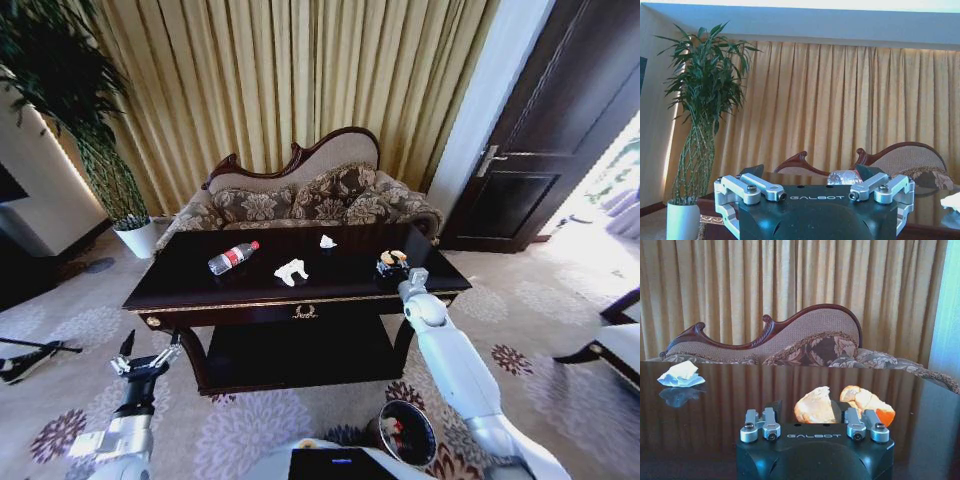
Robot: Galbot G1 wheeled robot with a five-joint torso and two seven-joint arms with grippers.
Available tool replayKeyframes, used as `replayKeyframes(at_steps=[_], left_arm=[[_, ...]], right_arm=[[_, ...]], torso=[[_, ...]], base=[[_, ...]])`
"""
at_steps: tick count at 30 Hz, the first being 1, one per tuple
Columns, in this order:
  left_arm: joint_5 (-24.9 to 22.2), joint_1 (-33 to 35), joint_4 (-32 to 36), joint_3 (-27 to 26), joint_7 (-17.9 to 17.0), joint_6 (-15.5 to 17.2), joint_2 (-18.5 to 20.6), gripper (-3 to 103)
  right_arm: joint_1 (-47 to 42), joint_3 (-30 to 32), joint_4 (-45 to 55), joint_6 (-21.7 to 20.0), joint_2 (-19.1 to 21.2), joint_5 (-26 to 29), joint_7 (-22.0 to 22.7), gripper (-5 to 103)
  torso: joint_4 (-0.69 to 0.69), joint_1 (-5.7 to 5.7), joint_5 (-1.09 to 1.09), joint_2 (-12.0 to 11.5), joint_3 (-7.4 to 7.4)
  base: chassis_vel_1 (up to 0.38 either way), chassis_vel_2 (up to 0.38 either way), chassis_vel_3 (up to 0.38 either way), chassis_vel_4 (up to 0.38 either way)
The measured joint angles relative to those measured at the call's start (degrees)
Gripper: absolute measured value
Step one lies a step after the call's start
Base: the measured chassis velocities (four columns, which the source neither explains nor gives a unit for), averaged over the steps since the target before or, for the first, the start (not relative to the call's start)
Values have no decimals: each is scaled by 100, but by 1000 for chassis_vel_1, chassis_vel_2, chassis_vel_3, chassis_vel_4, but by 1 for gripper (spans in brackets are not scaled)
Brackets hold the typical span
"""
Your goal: Move to the front of the table and place the trash on the table into the trash bin.
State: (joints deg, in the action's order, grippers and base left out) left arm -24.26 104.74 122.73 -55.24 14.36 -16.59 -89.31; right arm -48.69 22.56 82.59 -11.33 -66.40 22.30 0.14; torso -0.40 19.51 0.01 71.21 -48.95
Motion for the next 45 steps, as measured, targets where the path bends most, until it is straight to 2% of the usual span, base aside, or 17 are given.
replayKeyframes(at_steps=[2,4,7,9,10,12,14,22,25,27,29,33,34,36,37,38,45], left_arm=[[0,-2,-14,0,5,-4,-1,100],[0,-4,-34,2,15,-11,-5,100],[1,-6,-47,7,23,-15,-8,100],[2,-8,-65,12,33,-18,-15,100],[2,-8,-65,12,33,-18,-15,100],[2,-7,-70,12,37,-30,-17,100],[0,-4,-70,10,37,-36,-18,100],[10,56,-66,34,194,-134,-82,100],[23,93,-43,89,264,-169,-124,100],[21,87,-34,99,290,-177,-136,100],[14,56,-43,77,291,-178,-118,100],[-17,35,-40,29,291,-178,-81,100],[-26,36,-22,18,295,-178,-77,100],[-28,42,-14,16,302,-178,-79,100],[-29,51,-13,18,325,-179,-91,100],[-29,61,-13,25,341,-189,-102,100],[-41,79,-5,29,409,-210,-110,100]], right_arm=[[-5,-5,0,5,-4,-2,5,59],[-8,-7,0,19,-11,-3,15,70],[-9,-8,0,32,-13,-4,18,75],[-18,-10,0,44,-13,-5,22,85],[-18,-10,0,44,-13,-5,22,85],[-21,-13,1,46,-13,-5,22,95],[-20,-18,-2,46,-14,-5,22,98],[-8,-37,-5,31,-27,-48,34,102],[-8,-39,14,13,-32,-74,36,98],[-12,-39,35,0,-31,-91,38,89],[-23,-37,54,-4,-28,-95,40,84],[-47,-26,97,-10,-22,-95,49,81],[-54,-26,103,-12,-22,-98,80,86],[-55,-25,103,-13,-27,-99,104,86],[-55,-26,103,-13,-36,-104,123,96],[-58,-26,103,-13,-42,-109,131,98],[-56,-17,72,-13,-28,-118,156,100]], torso=[[0,0,0,0,0],[0,0,0,0,0],[0,0,0,0,0],[0,0,0,0,0],[0,0,0,0,0],[0,0,0,0,0],[0,0,0,0,0],[0,0,0,0,0],[0,0,0,0,0],[0,0,0,0,0],[0,0,0,0,0],[0,0,0,0,0],[0,0,0,0,0],[0,0,0,0,0],[0,0,0,0,0],[0,0,0,0,0],[0,0,-1,0,0]], base=[[0,0,0,0],[0,0,0,0],[0,0,0,0],[0,0,0,0],[0,0,0,0],[0,0,0,0],[0,0,0,0],[0,0,0,0],[0,0,0,0],[0,0,0,0],[0,0,0,0],[0,0,0,0],[0,0,0,0],[0,0,0,0],[0,0,0,0],[0,0,0,0],[0,0,0,0]])
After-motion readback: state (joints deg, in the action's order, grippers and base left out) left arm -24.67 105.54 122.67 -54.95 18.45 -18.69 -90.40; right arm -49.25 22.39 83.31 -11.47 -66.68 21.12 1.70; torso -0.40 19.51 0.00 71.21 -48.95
